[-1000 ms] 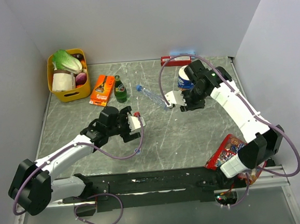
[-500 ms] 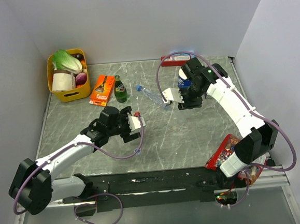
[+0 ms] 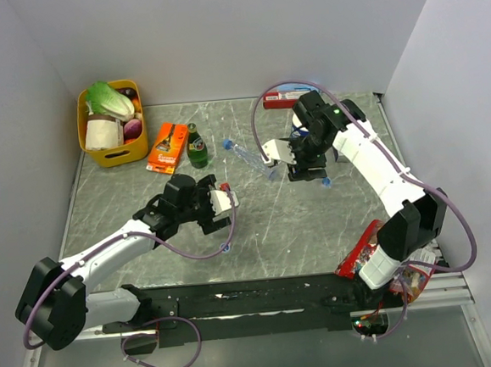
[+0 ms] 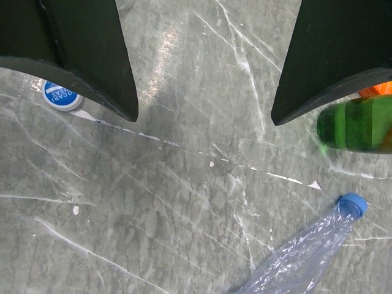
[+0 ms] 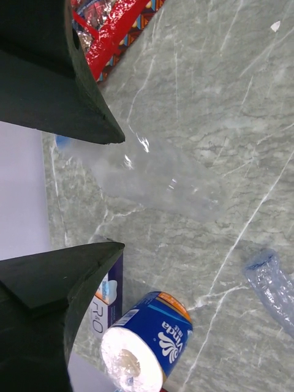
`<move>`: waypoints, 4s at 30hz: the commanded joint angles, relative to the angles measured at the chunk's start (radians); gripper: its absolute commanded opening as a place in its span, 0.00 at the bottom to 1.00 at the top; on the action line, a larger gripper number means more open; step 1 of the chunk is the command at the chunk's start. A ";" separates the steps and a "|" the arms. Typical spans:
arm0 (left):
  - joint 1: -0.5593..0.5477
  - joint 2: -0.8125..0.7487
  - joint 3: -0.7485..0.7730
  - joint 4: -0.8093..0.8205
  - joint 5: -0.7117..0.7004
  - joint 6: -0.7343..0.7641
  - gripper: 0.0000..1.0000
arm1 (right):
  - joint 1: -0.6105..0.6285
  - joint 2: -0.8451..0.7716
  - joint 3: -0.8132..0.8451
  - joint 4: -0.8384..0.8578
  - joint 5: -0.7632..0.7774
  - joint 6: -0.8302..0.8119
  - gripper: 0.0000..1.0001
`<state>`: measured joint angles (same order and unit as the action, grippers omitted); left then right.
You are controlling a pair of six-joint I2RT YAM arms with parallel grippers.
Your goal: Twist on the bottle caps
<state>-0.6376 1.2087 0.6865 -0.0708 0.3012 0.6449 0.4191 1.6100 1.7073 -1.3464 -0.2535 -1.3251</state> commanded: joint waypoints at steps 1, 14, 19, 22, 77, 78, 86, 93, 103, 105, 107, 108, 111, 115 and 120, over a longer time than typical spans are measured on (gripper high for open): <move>0.009 0.005 0.030 0.026 0.030 -0.014 0.96 | 0.001 0.014 0.041 -0.203 -0.016 0.006 0.72; 0.030 -0.011 0.166 0.052 -0.019 -0.163 0.96 | -0.020 -0.084 -0.075 0.133 -0.162 0.312 0.74; 0.071 0.022 0.326 0.002 -0.095 -0.338 0.96 | -0.005 -0.130 -0.129 0.249 -0.328 0.530 0.75; 0.151 0.017 0.445 -0.038 -0.145 -0.465 0.96 | 0.018 -0.128 -0.112 0.319 -0.441 0.633 0.75; 0.730 -0.374 0.200 -0.112 0.195 -0.663 0.96 | 0.430 0.165 0.000 0.791 -0.560 0.816 0.19; 0.730 -0.367 0.199 -0.110 0.328 -0.656 0.96 | 0.393 0.134 -0.011 0.768 -0.558 0.819 0.18; 0.688 -0.265 0.151 0.008 0.798 -0.563 0.96 | 0.138 0.042 0.175 0.575 -0.596 0.882 0.13; 0.555 -0.164 0.176 0.158 0.819 -0.611 0.96 | 0.096 0.051 0.325 0.610 -0.625 1.003 0.12; 0.429 -0.017 0.257 0.207 0.770 -0.596 0.96 | 0.093 0.051 0.316 0.699 -0.747 1.142 0.11; 0.400 0.003 0.269 0.223 0.759 -0.603 0.96 | 0.095 0.073 0.333 0.722 -0.754 1.181 0.12; 0.389 0.038 0.284 0.233 0.769 -0.620 0.96 | 0.095 0.094 0.367 0.745 -0.771 1.198 0.12; 0.386 0.051 0.294 0.232 0.783 -0.625 0.96 | 0.101 0.100 0.379 0.747 -0.770 1.202 0.12; 0.380 0.100 0.334 0.210 0.802 -0.623 0.96 | 0.106 0.111 0.394 0.763 -0.770 1.211 0.11; 0.375 0.138 0.366 0.212 0.812 -0.627 0.96 | 0.121 0.116 0.391 0.768 -0.768 1.205 0.12; 0.368 0.158 0.392 0.181 0.840 -0.581 0.95 | 0.130 0.117 0.379 0.783 -0.762 1.221 0.12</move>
<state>-0.2615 1.3571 1.0191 0.1013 1.0840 0.0216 0.5262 1.7157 2.0499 -0.6106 -0.9882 -0.1493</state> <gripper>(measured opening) 0.970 0.413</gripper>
